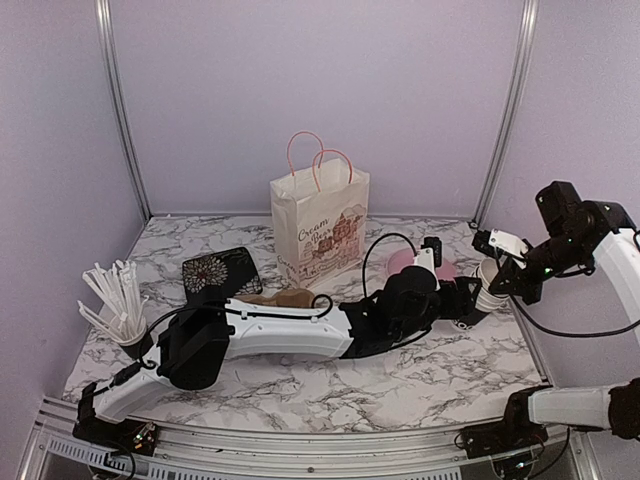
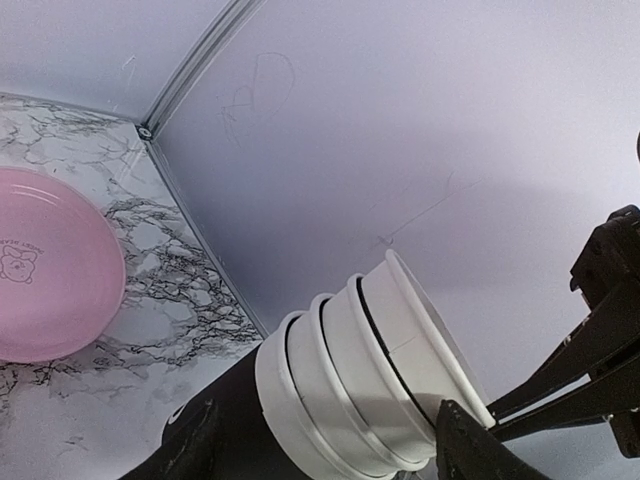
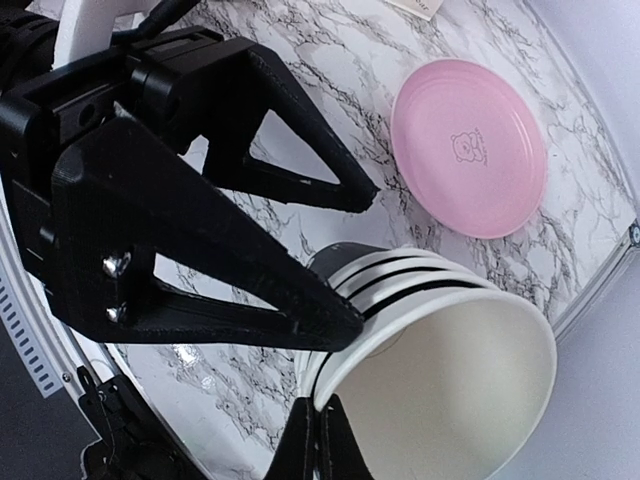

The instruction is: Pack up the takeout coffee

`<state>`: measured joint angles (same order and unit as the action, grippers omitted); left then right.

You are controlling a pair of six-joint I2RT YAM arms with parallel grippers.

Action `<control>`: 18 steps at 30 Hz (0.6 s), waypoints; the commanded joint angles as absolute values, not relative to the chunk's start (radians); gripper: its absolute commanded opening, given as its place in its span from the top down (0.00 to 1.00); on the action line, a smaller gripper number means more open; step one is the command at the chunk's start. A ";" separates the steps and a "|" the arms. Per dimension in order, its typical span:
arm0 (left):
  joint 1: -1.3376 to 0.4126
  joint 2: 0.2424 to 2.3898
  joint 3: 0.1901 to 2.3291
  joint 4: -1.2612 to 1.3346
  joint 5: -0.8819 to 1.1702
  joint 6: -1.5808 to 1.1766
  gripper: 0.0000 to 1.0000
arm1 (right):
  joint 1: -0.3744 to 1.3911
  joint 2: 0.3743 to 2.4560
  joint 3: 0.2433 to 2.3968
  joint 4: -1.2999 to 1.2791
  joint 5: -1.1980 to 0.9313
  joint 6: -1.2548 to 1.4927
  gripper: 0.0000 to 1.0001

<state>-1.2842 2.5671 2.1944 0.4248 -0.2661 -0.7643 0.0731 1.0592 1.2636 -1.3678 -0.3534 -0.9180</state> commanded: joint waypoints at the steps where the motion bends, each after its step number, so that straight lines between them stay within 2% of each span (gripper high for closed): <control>1: -1.269 2.622 2.211 0.350 -0.286 -0.762 0.28 | 0.087 1.050 1.318 -1.373 -0.460 -0.934 1.00; 13: -1.262 2.621 2.212 0.314 -0.302 -0.758 0.28 | 0.087 1.069 1.340 -1.368 -0.380 -0.928 1.00; 18: -1.263 2.578 2.170 0.347 -0.301 -0.715 0.25 | 0.088 1.071 1.391 -1.373 -0.354 -0.927 1.00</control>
<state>-1.2678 2.6255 2.1956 0.3199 -0.2905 -0.7593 0.0746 1.0714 1.3231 -1.3663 -0.3550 -0.9211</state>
